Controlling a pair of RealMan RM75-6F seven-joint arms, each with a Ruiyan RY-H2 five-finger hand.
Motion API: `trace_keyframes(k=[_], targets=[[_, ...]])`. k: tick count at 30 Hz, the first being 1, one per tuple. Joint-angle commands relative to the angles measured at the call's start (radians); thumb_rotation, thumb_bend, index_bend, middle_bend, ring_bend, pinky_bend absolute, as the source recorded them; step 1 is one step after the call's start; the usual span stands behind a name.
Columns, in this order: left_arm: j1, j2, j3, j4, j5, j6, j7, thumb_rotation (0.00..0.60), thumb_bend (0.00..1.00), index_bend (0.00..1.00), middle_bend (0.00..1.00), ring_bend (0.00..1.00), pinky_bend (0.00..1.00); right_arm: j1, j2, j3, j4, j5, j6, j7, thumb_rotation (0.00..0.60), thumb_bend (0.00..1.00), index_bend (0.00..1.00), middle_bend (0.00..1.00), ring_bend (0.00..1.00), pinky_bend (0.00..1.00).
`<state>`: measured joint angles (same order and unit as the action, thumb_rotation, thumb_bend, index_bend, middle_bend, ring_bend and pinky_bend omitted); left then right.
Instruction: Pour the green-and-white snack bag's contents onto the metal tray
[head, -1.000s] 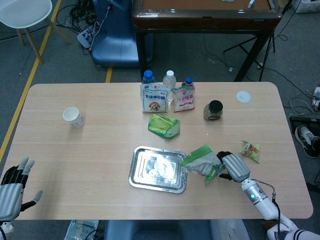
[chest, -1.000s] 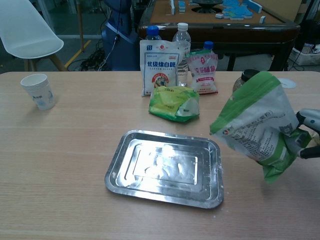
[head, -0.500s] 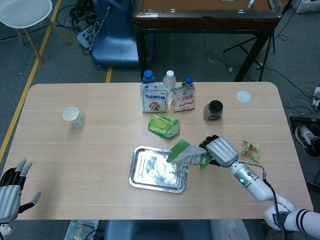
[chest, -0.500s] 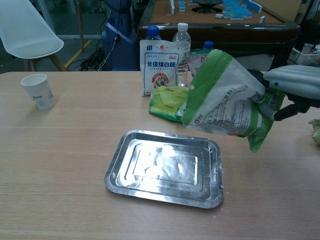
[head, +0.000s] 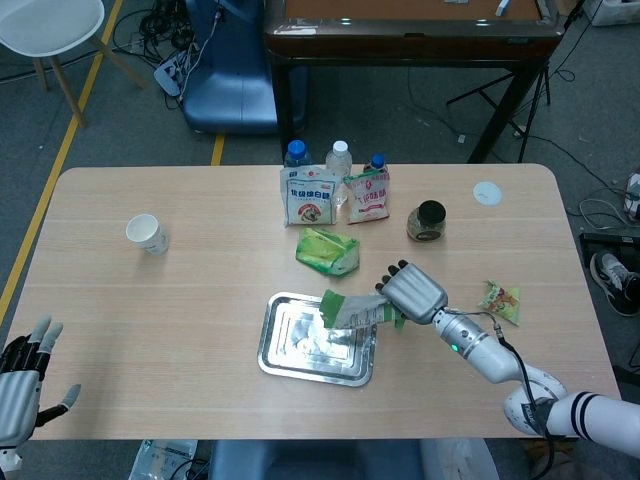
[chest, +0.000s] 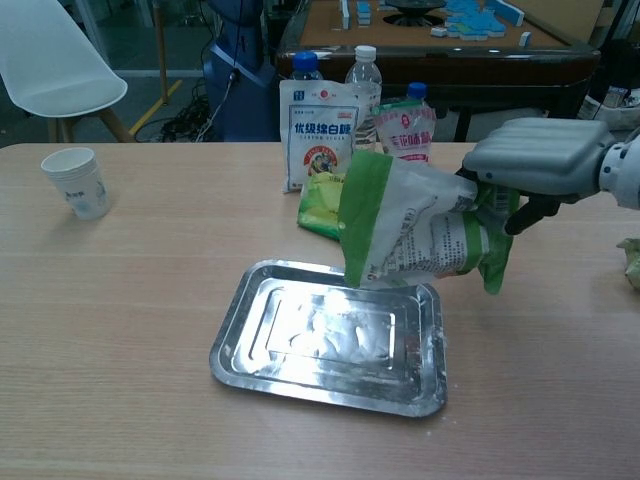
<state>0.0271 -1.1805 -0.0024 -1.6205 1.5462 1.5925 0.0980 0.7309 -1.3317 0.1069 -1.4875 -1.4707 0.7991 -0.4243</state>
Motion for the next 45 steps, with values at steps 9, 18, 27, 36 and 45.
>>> trace_keyframes(k=[9,18,27,36,45], targets=[[-0.002,0.003,-0.001,-0.003,-0.004,-0.007,0.002,0.600,0.23,0.02,0.00,0.08,0.06,0.036,-0.021,-0.011,-0.028,0.098,-0.014,-0.189,0.600,0.73,0.53,0.48,0.34,0.37],[-0.001,0.005,0.002,-0.007,-0.009,-0.015,0.005,0.600,0.23,0.02,0.00,0.08,0.06,0.039,-0.025,-0.021,-0.023,0.127,0.016,-0.234,0.600,0.73,0.53,0.48,0.34,0.37],[-0.001,0.004,0.001,-0.010,-0.010,-0.016,0.009,0.600,0.23,0.02,0.00,0.08,0.06,0.067,-0.035,-0.040,-0.018,0.158,-0.001,-0.330,0.600,0.73,0.53,0.48,0.34,0.37],[0.003,0.006,0.000,-0.008,-0.014,-0.012,0.007,0.600,0.23,0.02,0.00,0.08,0.06,0.083,-0.048,-0.048,-0.025,0.201,0.008,-0.377,0.600,0.73,0.53,0.48,0.34,0.37],[0.000,-0.001,0.000,0.000,-0.015,-0.018,0.001,0.600,0.23,0.02,0.00,0.08,0.06,0.083,-0.053,-0.064,-0.006,0.191,0.025,-0.354,0.600,0.73,0.53,0.48,0.34,0.37]])
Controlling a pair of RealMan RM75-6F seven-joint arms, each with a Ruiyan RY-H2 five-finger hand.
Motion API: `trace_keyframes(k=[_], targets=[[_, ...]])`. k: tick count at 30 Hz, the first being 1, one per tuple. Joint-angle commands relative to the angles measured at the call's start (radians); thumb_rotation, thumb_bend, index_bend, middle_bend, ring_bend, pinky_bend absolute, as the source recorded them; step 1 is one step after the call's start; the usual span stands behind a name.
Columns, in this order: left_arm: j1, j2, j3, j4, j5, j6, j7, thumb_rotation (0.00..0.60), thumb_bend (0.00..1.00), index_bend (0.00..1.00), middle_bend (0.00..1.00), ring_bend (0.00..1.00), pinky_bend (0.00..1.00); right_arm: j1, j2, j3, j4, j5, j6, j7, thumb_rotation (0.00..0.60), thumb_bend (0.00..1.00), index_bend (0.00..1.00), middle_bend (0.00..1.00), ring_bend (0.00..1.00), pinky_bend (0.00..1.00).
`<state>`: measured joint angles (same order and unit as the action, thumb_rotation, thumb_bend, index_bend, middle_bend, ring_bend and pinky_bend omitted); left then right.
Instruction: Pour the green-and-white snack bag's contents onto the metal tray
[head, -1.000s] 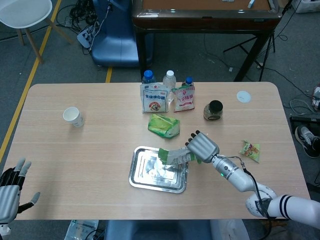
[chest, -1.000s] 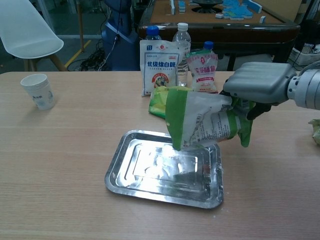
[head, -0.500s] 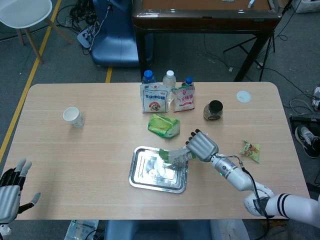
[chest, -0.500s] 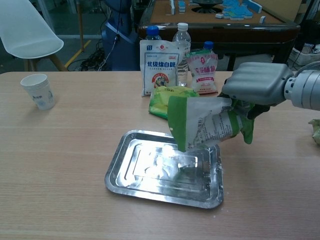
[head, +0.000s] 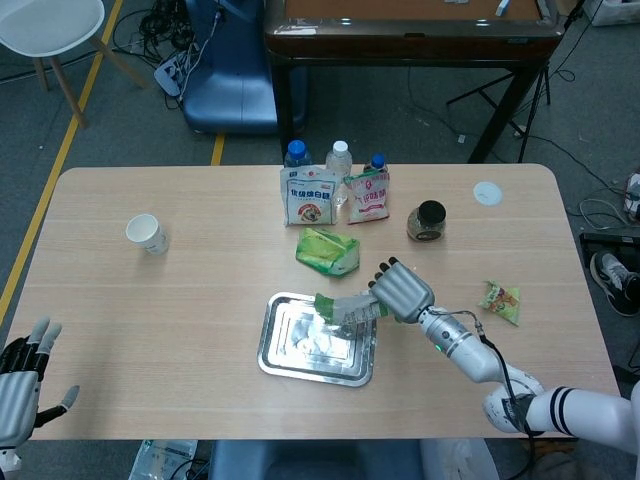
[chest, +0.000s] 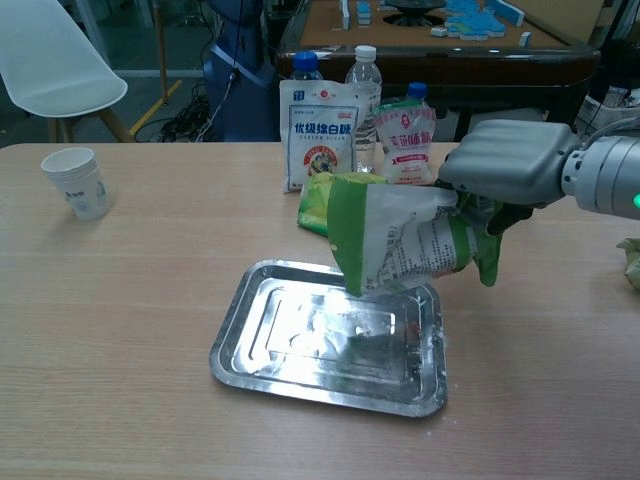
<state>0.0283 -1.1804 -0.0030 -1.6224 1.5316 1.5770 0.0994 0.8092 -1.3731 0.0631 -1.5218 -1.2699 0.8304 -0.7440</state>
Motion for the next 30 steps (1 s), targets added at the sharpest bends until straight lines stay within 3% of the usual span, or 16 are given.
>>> trace_keyframes(k=[1,14,25,30], targets=[[-0.001,-0.001,0.000,0.003,-0.001,-0.003,0.000,0.600,0.23,0.02,0.00,0.08,0.06,0.007,-0.019,-0.027,0.037,-0.009,-0.011,-0.047,0.600,0.73,0.53,0.48,0.34,0.37],[0.000,0.000,-0.003,0.004,-0.006,-0.002,-0.003,0.600,0.23,0.02,0.00,0.08,0.06,0.002,-0.019,-0.013,0.028,0.015,0.032,-0.027,0.600,0.73,0.53,0.48,0.34,0.37],[-0.001,-0.005,-0.002,0.012,-0.012,-0.010,-0.009,0.600,0.23,0.02,0.00,0.08,0.06,0.023,-0.065,-0.063,0.087,0.063,-0.035,-0.102,0.600,0.73,0.53,0.48,0.34,0.37],[0.000,-0.005,-0.003,0.014,-0.011,-0.006,-0.012,0.600,0.23,0.02,0.00,0.08,0.06,0.020,-0.055,-0.046,0.060,0.062,0.004,-0.087,0.600,0.73,0.53,0.48,0.34,0.37]])
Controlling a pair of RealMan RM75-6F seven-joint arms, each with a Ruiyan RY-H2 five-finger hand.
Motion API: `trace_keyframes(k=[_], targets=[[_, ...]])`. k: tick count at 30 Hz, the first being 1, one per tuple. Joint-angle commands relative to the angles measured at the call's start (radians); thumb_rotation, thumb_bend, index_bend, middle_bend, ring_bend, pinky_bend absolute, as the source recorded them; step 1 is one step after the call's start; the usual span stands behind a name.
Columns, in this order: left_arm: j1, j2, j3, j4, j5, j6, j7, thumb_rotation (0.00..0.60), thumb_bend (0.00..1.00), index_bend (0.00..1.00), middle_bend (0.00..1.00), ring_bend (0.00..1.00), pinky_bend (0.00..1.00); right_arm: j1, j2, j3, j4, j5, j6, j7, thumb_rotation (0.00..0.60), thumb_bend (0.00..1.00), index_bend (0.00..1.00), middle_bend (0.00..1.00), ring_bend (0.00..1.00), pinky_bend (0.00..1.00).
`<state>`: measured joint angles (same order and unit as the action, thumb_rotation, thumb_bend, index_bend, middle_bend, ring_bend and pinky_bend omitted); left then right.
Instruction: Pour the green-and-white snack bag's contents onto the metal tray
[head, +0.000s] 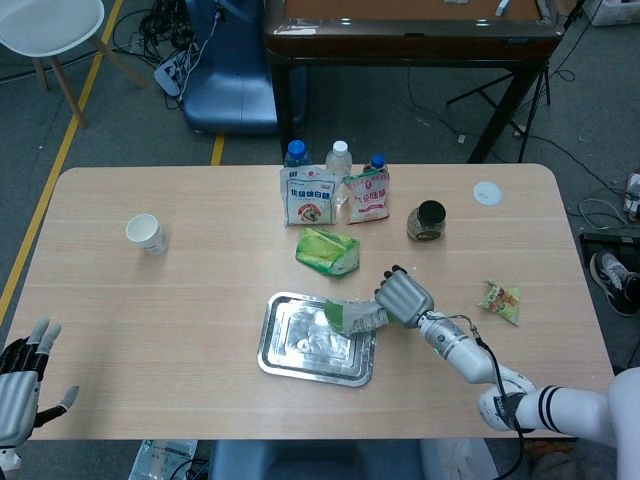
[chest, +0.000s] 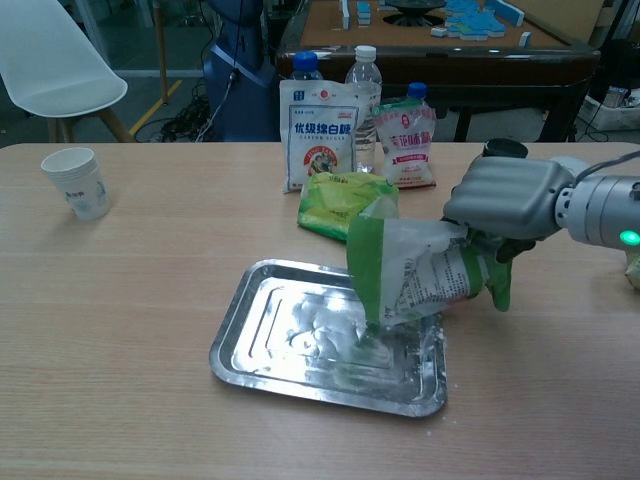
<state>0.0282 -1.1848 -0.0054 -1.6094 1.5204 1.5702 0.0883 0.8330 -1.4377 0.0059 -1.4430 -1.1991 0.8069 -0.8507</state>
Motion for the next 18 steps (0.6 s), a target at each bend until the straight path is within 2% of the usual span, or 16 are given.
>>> trace_keyframes(k=[1,8,18], targets=[[0.000,-0.001,0.000,0.001,0.001,0.001,-0.001,0.600,0.23,0.02,0.00,0.08,0.06,-0.007,0.017,0.018,-0.029,-0.015,0.042,0.033,0.600,0.73,0.53,0.48,0.34,0.37],[-0.003,-0.002,-0.002,0.001,0.006,0.001,-0.001,0.600,0.23,0.02,0.00,0.08,0.06,-0.035,0.060,0.044,-0.083,-0.069,0.121,0.145,0.600,0.73,0.53,0.48,0.34,0.37],[-0.001,0.001,-0.001,-0.002,0.004,0.002,0.000,0.600,0.23,0.02,0.00,0.08,0.06,-0.039,0.060,0.041,-0.059,-0.104,0.109,0.230,0.600,0.72,0.53,0.48,0.36,0.37]])
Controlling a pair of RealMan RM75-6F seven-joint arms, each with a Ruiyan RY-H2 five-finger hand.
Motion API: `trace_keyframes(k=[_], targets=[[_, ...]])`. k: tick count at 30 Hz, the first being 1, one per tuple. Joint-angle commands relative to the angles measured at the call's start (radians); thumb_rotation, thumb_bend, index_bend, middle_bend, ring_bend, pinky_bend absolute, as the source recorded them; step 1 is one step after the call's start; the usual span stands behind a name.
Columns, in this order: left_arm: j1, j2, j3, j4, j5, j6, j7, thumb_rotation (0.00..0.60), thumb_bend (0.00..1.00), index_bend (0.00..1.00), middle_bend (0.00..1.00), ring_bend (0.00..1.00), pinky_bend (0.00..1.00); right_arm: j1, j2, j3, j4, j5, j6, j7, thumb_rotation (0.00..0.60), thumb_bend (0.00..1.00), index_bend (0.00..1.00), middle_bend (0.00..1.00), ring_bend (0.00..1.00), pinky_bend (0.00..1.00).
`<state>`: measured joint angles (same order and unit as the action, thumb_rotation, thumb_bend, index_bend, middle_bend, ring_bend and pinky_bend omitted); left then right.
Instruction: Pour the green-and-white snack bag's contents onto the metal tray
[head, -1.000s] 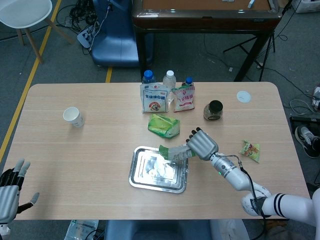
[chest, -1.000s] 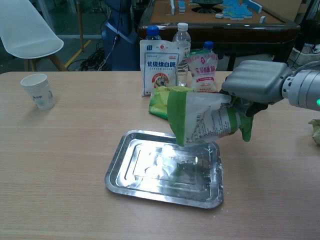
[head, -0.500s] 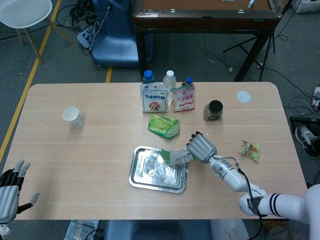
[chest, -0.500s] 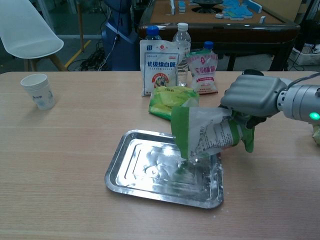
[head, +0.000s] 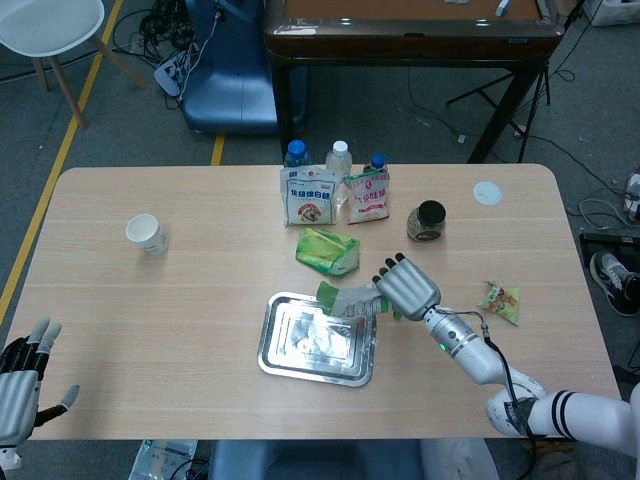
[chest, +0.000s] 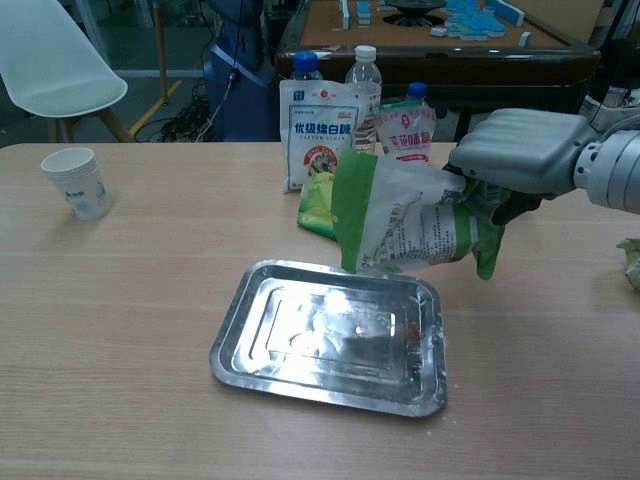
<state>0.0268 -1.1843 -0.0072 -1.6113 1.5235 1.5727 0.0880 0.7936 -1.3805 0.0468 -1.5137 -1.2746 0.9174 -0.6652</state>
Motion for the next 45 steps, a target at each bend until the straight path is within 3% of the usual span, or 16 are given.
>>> trace_keyframes(k=[1,9,20,35,45], targets=[[0.000,0.000,0.001,-0.001,0.001,0.000,0.001,0.600,0.23,0.02,0.00,0.08,0.06,0.002,0.003,-0.004,0.017,-0.042,-0.001,0.040,0.600,0.72,0.54,0.49,0.37,0.37],[-0.001,-0.002,0.001,0.000,0.002,-0.001,0.002,0.600,0.23,0.02,0.00,0.08,0.06,-0.013,-0.005,-0.004,0.040,-0.096,0.019,0.156,0.600,0.72,0.62,0.60,0.48,0.47],[-0.001,-0.004,0.002,-0.003,0.005,0.000,0.005,0.600,0.23,0.02,0.00,0.08,0.06,-0.078,-0.052,-0.054,0.152,-0.195,0.084,0.374,0.600,0.70,0.63,0.56,0.47,0.47],[-0.005,-0.006,0.004,-0.020,0.014,-0.001,0.023,0.600,0.23,0.02,0.00,0.08,0.06,-0.221,-0.279,-0.127,0.613,-0.367,0.341,0.902,0.600,0.65,0.61,0.49,0.40,0.46],[-0.008,-0.005,0.003,-0.028,0.014,-0.004,0.032,0.600,0.23,0.02,0.00,0.08,0.06,-0.277,-0.393,-0.134,0.821,-0.373,0.385,1.126,0.600,0.51,0.56,0.44,0.36,0.43]])
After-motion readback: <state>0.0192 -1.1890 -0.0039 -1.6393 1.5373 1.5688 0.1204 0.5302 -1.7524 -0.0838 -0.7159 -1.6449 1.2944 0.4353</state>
